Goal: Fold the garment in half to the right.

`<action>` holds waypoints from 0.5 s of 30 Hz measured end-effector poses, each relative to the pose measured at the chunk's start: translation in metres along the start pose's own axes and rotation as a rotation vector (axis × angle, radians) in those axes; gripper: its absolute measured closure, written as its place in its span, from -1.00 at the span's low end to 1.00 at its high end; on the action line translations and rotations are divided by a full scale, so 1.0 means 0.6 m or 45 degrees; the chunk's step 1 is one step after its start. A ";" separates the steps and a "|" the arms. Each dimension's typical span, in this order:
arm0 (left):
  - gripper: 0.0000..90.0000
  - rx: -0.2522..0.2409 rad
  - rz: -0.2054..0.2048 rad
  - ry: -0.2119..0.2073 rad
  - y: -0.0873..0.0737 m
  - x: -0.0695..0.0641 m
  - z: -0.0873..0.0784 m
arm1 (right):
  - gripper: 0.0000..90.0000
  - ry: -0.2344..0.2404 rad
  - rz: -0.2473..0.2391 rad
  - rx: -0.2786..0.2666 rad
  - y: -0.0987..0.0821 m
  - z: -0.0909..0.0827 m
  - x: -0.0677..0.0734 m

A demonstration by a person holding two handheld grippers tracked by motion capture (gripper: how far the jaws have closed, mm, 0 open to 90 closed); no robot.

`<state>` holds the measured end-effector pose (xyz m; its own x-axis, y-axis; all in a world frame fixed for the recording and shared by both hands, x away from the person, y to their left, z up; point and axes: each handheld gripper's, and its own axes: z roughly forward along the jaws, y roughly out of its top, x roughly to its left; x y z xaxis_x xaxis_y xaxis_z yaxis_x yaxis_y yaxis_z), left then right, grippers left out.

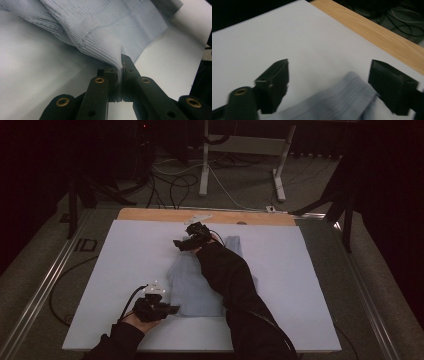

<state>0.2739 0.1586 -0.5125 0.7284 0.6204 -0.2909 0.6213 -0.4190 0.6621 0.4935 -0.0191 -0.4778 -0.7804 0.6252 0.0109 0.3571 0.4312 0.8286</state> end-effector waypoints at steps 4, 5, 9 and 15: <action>0.91 -0.007 -0.003 -0.005 0.001 0.000 -0.002 | -0.33 -0.040 0.062 0.041 0.003 0.022 -0.012; 0.91 -0.013 -0.006 -0.009 0.001 0.001 -0.002 | -0.26 -0.065 0.062 0.055 0.003 0.028 -0.013; 0.91 -0.015 -0.007 -0.016 0.001 0.001 -0.003 | -0.03 -0.069 0.071 0.119 0.002 0.051 -0.014; 0.91 -0.020 -0.010 -0.030 0.001 0.000 -0.004 | 0.04 -0.122 0.057 0.196 0.000 0.079 -0.018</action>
<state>0.2737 0.1600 -0.5103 0.7300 0.6080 -0.3121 0.6227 -0.4036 0.6703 0.5263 0.0049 -0.5045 -0.7119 0.7022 -0.0135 0.4707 0.4913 0.7328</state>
